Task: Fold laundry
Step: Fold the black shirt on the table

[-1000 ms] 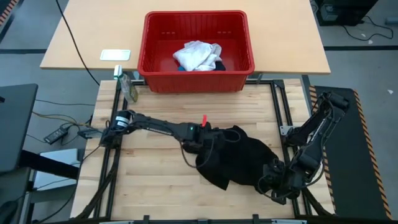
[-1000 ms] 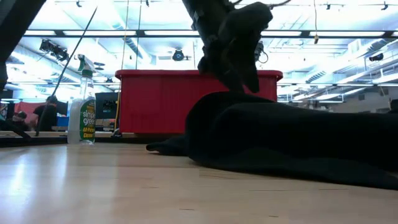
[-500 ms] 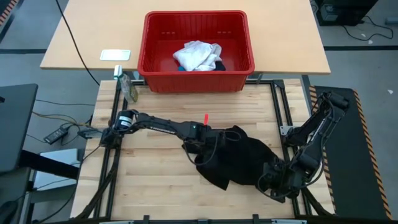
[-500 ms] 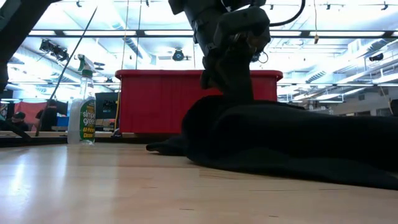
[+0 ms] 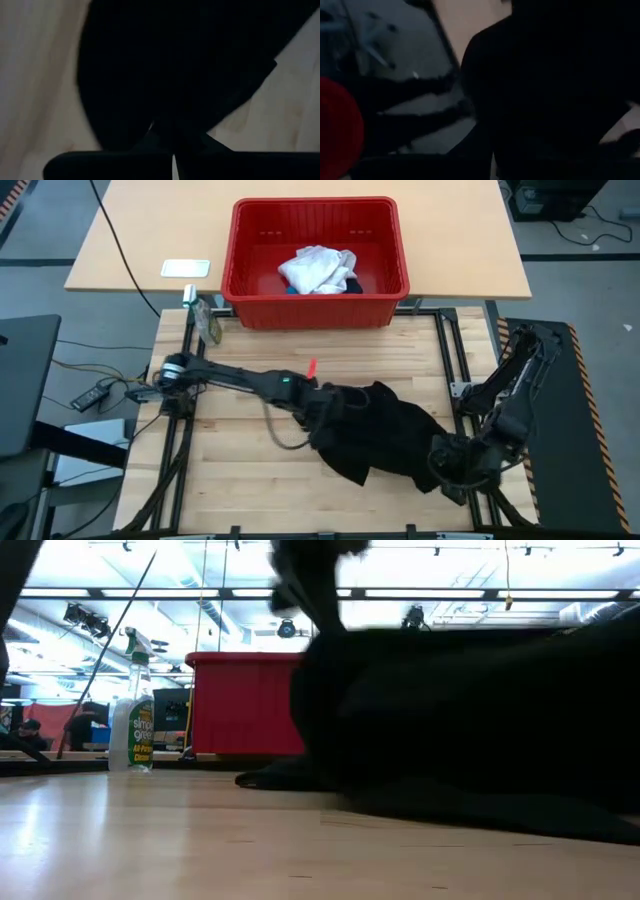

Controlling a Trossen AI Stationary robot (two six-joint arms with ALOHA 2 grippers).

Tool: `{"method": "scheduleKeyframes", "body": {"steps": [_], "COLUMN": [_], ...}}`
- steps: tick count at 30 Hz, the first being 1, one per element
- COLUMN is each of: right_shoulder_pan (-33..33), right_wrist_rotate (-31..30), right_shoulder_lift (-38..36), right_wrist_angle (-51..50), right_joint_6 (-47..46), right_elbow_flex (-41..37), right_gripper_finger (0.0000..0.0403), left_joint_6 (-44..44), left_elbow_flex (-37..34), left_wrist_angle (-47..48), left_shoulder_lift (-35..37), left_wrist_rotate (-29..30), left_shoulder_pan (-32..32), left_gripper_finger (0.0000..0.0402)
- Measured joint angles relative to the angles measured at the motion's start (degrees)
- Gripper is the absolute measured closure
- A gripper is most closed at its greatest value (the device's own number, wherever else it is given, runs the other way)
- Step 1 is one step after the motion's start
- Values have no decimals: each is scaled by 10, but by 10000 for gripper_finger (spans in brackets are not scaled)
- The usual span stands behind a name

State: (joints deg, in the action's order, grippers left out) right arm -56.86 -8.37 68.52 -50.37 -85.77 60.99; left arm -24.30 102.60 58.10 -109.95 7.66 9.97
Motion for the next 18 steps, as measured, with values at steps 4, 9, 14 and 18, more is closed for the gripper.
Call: {"method": "scheduleKeyframes", "body": {"steps": [4,9,14,18], "right_shoulder_pan": [-7,10,14,-3], "right_wrist_rotate": [-98,-123,55,181], "right_shoulder_lift": [-18,-13,24,54], "right_wrist_angle": [-71,-116,-26,30], "right_joint_6": [-30,-43,22,44], "right_elbow_flex": [9,-16,-55,-66], "right_gripper_finger": [336,309,283,266], "left_joint_6": [-34,-73,-122,-171], "left_elbow_flex": [0,0,-14,-51], "left_wrist_angle": [41,42,50,53], "left_shoulder_lift": [38,37,12,3], "left_wrist_rotate": [45,79,124,128], "left_shoulder_pan": [27,56,100,124], "left_gripper_finger": [400,401,401,401]}}
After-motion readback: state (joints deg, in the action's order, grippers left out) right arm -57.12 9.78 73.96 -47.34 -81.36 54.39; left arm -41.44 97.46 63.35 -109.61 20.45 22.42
